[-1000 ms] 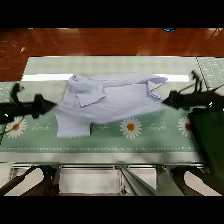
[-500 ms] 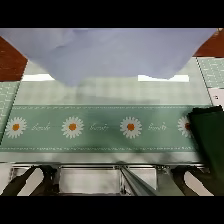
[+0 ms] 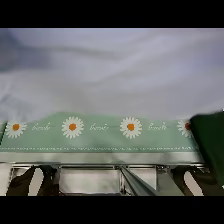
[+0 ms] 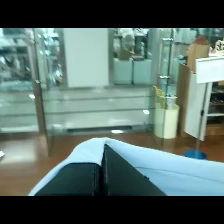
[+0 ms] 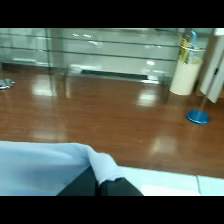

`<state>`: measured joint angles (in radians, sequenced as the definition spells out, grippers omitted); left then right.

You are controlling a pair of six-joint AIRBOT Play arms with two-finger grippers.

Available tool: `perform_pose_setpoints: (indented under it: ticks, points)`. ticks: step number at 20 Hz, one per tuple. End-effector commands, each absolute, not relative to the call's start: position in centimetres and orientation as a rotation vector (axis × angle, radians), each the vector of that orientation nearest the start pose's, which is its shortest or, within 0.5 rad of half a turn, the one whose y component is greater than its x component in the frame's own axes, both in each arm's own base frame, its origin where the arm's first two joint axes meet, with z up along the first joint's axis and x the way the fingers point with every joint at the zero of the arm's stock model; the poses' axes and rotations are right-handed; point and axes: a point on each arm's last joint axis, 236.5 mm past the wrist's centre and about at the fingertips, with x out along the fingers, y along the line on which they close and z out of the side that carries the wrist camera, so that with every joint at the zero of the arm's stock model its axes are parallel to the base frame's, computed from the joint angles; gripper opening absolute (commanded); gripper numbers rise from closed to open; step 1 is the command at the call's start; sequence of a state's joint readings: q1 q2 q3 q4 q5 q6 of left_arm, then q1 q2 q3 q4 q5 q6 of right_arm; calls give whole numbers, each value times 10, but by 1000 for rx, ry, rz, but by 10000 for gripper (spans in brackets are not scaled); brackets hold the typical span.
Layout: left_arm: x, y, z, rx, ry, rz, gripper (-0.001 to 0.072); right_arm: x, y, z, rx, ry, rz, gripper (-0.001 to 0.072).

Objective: Fold the shirts.

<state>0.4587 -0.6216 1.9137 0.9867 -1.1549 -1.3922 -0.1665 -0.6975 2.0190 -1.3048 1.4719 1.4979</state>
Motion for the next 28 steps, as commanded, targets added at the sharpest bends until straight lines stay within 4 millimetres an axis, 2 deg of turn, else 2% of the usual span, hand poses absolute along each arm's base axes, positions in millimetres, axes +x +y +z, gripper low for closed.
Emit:
perform_pose_setpoints:
  ticks: [1, 3, 4, 5, 9, 12, 15, 17, 21, 23, 25, 28]
  points:
    - [130, -42, 544, 84, -191, 20, 19, 139, 18, 461, -9, 226, 11, 21]
    - [140, -40, 529, 68, -142, -28, 19, 144, 18, 438, 11, 312, 19, 20]
    - [154, -35, 513, 39, -85, -37, 19, 151, 20, 424, 19, 363, 34, 21]
    - [172, -29, 488, 8, -1, -38, 19, 162, 21, 407, 31, 419, 46, 21]
    - [247, -11, 361, -149, 356, -57, 19, 218, 25, 322, 107, 637, 102, 20]
    - [307, 1, 259, -229, 570, -76, 19, 269, 47, 256, 171, 777, 238, 20]
    - [363, 20, 162, -323, 767, -56, 19, 329, 47, 203, 227, 884, 276, 20]
    - [404, 18, 113, -426, 846, -80, 19, 379, 38, 166, 256, 914, 266, 21]
    - [490, 7, 40, -545, 920, -97, 19, 472, 24, 88, 374, 933, 215, 20]
    - [523, -7, 15, -569, 963, -125, 19, 509, 18, 60, 410, 940, 198, 21]
    - [548, -24, -3, -593, 995, -142, 19, 539, 14, 35, 441, 967, 187, 20]
    - [563, -48, -13, -578, 1024, -189, 19, 561, 12, 10, 488, 1012, 174, 20]
